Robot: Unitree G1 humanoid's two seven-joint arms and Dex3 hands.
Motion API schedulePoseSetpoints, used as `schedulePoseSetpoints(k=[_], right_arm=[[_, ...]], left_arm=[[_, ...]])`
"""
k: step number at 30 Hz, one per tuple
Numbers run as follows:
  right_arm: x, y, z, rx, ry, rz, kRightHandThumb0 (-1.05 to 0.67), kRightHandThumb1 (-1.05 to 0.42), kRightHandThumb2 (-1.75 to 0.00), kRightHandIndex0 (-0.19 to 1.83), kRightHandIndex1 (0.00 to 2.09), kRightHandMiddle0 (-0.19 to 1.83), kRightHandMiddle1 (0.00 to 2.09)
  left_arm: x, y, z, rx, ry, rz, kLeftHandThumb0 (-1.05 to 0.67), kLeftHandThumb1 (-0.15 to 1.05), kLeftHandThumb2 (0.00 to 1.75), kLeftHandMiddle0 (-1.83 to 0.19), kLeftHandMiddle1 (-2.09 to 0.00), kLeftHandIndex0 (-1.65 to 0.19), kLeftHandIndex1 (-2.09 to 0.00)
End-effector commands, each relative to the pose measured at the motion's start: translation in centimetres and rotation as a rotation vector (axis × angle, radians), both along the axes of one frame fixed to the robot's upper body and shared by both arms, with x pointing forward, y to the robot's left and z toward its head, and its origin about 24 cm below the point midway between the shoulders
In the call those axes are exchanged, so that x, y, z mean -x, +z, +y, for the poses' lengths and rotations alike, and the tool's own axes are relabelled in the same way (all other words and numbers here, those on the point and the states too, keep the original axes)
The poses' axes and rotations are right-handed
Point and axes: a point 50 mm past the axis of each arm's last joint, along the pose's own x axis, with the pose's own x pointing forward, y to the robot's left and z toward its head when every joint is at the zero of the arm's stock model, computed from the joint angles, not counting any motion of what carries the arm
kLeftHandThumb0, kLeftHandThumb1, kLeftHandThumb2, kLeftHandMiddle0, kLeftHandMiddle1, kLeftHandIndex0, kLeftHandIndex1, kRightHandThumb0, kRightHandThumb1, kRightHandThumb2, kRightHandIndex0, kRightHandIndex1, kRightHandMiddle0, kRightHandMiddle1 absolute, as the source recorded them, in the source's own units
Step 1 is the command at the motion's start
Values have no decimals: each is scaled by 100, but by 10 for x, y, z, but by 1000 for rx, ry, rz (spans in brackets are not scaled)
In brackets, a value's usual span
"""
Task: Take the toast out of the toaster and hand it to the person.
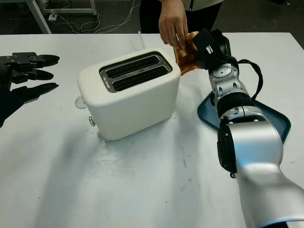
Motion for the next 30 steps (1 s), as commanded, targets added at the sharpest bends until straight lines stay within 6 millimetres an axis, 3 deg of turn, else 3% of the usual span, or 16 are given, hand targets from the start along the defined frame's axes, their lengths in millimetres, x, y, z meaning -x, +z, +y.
schedulePoseSetpoints(k=[1,24,25,26,28,30], right_arm=[[0,-2,0,8,14,-1,-22,-92,-36,73,175,39,175],[1,1,-3,-68,14,-43,-27,-92,-33,74,175,39,175],[2,1,-4,-51,32,-49,-36,-92,-30,68,168,39,167],[2,1,-5,-22,56,-45,-43,-92,-27,59,151,43,142],[3,0,-7,0,98,-33,-64,-92,-28,47,58,45,47],[4,-2,-9,-23,119,-23,-73,-92,-29,33,20,34,13]], left_arm=[[1,-1,1,-8,4,-7,-17,84,0,-68,-58,-85,-1],[0,-3,2,-5,4,-6,-16,85,0,-69,-58,-86,-1],[0,-3,2,-3,5,-4,-17,85,0,-69,-58,-86,-1],[0,-3,3,0,5,-6,-17,85,0,-69,-58,-86,-1],[0,-3,3,2,9,-7,-17,84,0,-69,-58,-86,-1],[1,-3,3,2,12,-2,-17,85,0,-69,-58,-85,-1]])
